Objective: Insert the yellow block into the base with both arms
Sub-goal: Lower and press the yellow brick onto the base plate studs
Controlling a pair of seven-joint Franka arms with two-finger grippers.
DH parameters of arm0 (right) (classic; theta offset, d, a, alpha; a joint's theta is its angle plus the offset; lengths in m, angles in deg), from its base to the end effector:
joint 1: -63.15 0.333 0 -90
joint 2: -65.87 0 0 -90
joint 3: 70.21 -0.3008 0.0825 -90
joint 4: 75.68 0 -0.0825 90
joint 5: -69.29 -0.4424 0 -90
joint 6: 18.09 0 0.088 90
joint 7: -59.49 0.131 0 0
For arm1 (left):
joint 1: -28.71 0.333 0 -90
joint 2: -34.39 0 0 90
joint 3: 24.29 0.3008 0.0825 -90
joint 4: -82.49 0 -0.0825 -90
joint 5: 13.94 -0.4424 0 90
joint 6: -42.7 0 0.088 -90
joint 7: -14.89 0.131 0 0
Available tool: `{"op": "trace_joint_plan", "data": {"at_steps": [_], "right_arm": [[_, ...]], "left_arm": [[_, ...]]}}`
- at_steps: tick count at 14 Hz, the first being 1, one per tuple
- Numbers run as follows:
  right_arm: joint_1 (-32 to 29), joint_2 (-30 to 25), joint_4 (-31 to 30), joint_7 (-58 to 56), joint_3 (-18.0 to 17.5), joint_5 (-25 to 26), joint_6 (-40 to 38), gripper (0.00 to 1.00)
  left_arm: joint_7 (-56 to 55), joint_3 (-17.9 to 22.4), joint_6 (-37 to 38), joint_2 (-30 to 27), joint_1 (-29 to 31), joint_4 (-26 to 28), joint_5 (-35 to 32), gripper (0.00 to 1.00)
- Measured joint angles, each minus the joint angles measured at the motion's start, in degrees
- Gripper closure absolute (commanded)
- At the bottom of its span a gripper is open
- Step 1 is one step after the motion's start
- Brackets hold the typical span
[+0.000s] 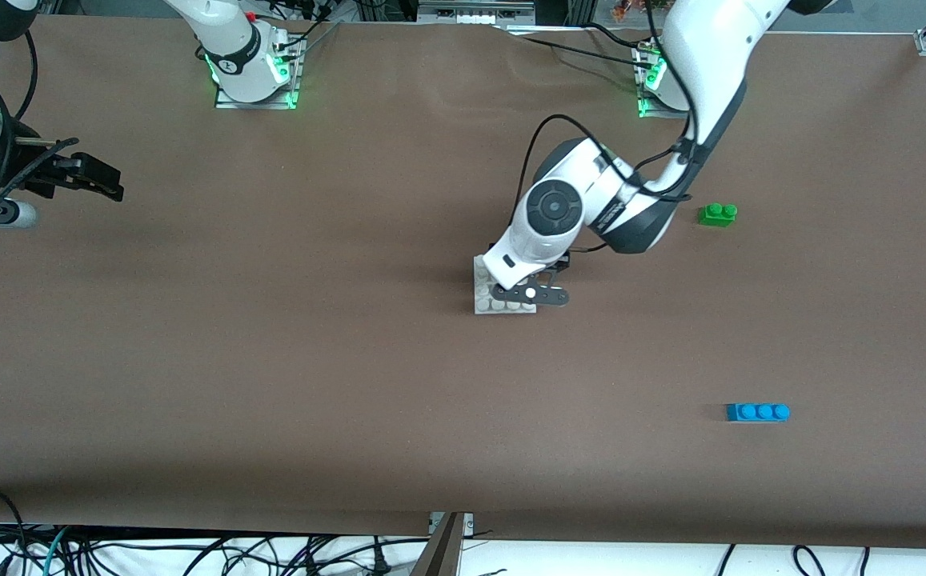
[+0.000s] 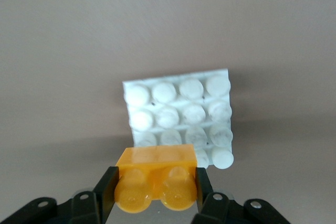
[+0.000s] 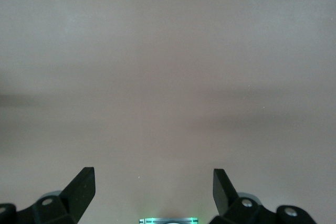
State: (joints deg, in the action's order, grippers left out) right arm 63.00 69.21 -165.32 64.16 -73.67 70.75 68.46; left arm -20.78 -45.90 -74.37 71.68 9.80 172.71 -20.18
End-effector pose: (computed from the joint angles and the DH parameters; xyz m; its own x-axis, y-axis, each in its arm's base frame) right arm 0.6179 0.0314 0.5479 0.9936 -0.0253 -0.1097 -0.0220 -0.9993 0.0310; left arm 0.5643 -0.4432 0.2003 0.9783 -0.0872 -0.1882 -0.0827 -0.9961 0.0318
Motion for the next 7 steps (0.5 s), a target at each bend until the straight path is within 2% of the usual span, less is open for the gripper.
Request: {"op": "trace_joint_plan", "data": {"at_steps": [7], "right_arm": [[0.0, 0.0, 0.0, 0.0, 0.0, 0.0, 3.1, 0.01]], "left_arm": [[0.0, 0.7, -1.1, 2.0, -1.1, -1.3, 0.0, 0.62]]}}
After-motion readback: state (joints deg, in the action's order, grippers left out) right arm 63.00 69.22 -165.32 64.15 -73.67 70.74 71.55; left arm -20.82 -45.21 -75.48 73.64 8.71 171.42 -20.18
